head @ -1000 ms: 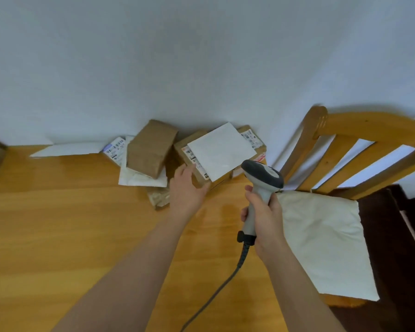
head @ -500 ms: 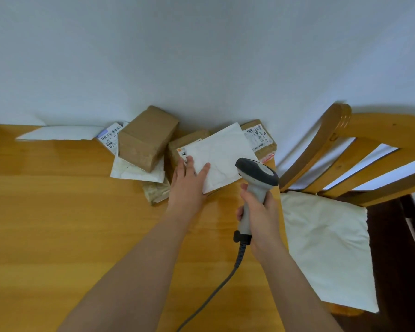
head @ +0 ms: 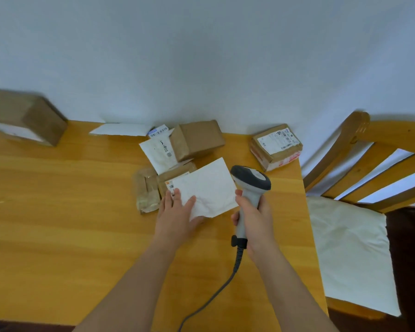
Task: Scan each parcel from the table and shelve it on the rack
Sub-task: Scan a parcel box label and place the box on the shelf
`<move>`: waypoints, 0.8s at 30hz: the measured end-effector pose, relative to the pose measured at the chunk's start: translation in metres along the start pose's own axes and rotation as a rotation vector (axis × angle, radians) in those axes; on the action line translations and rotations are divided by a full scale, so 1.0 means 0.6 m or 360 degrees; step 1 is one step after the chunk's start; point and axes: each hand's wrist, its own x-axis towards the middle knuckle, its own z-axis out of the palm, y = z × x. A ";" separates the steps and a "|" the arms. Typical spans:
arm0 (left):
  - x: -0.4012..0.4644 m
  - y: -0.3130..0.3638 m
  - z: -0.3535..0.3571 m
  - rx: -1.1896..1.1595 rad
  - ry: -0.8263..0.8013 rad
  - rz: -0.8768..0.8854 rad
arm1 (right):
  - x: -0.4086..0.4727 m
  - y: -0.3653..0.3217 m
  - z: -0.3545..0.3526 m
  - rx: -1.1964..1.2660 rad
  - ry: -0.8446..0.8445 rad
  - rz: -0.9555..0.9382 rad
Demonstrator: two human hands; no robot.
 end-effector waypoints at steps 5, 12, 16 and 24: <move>-0.079 -0.104 -0.003 -0.0352 0.0222 -0.0055 | -0.063 0.029 0.055 -0.0073 -0.0104 -0.0001; -0.158 -0.262 0.021 -0.0771 0.0661 -0.0563 | -0.120 0.064 0.117 -0.0111 -0.0178 -0.0025; -0.180 -0.300 0.039 -0.0659 0.0419 -0.0686 | -0.137 0.085 0.132 -0.0195 -0.0192 0.0012; -0.183 -0.218 0.035 -0.0620 0.0458 -0.0309 | -0.133 0.092 0.138 -0.0398 -0.0263 0.0118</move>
